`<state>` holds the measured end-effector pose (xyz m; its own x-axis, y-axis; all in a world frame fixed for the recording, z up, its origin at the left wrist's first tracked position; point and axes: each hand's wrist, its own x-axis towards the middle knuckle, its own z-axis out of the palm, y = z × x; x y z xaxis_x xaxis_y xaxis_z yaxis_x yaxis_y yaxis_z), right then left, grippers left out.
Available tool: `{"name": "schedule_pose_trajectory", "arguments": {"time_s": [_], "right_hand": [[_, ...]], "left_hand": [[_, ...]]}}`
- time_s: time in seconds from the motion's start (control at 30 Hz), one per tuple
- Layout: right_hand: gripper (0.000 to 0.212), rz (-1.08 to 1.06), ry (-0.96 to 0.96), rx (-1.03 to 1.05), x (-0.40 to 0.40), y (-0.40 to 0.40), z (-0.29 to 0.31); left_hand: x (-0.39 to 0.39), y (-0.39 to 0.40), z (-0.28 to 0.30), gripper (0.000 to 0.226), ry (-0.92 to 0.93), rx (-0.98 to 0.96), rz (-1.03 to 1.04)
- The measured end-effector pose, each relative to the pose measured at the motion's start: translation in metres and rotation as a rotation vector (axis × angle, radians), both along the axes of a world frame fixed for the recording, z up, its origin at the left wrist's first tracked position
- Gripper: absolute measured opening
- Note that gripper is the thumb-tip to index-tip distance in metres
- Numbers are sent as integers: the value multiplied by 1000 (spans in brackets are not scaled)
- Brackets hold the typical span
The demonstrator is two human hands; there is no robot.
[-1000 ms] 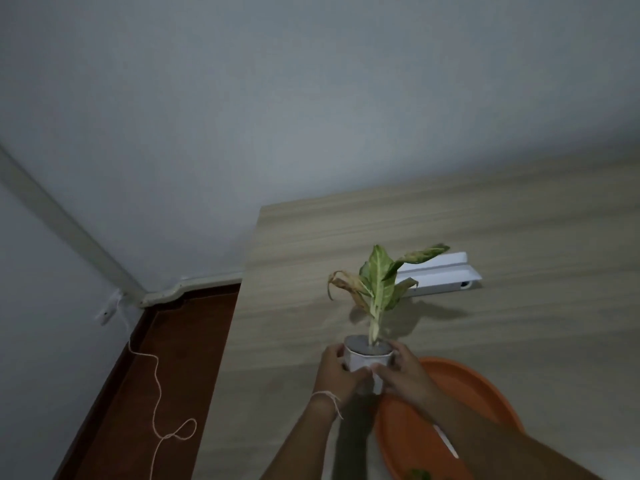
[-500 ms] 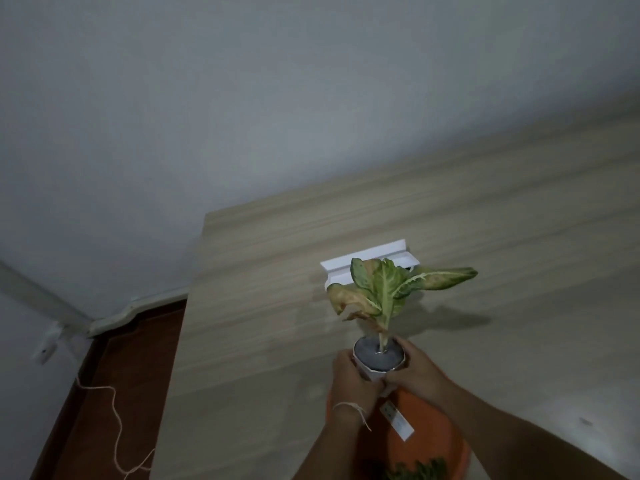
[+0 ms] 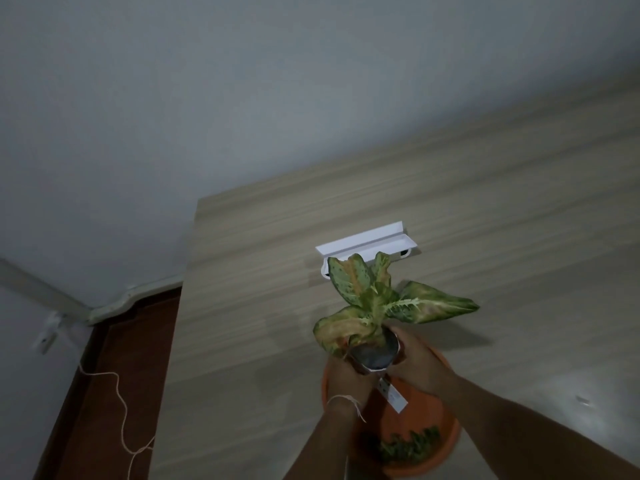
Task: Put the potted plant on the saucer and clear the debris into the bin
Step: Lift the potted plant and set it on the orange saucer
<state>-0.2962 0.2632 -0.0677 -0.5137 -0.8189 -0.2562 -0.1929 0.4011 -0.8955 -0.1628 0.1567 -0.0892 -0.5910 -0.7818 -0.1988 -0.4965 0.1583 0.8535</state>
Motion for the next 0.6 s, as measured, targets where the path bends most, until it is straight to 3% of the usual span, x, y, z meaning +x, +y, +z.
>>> {"name": "schedule_pose_trajectory", "arguments": {"time_s": [0.07, 0.17, 0.3, 0.43, 0.53, 0.6], "right_hand": [[68, 61, 96, 105, 3, -2, 8], [59, 71, 152, 136, 5, -6, 5], [51, 80, 189, 157, 7, -3, 0], [59, -9, 413, 135, -1, 11, -53], [69, 32, 559, 326, 17, 31, -29], [55, 223, 564, 428, 26, 42, -28]], "left_hand": [[0, 3, 16, 37, 21, 7, -12], [0, 2, 23, 46, 60, 30, 0], [5, 0, 16, 33, 20, 19, -41], [28, 1, 12, 52, 25, -1, -109], [55, -1, 10, 52, -240, 77, -243], [62, -3, 10, 46, -416, 22, -454]]}}
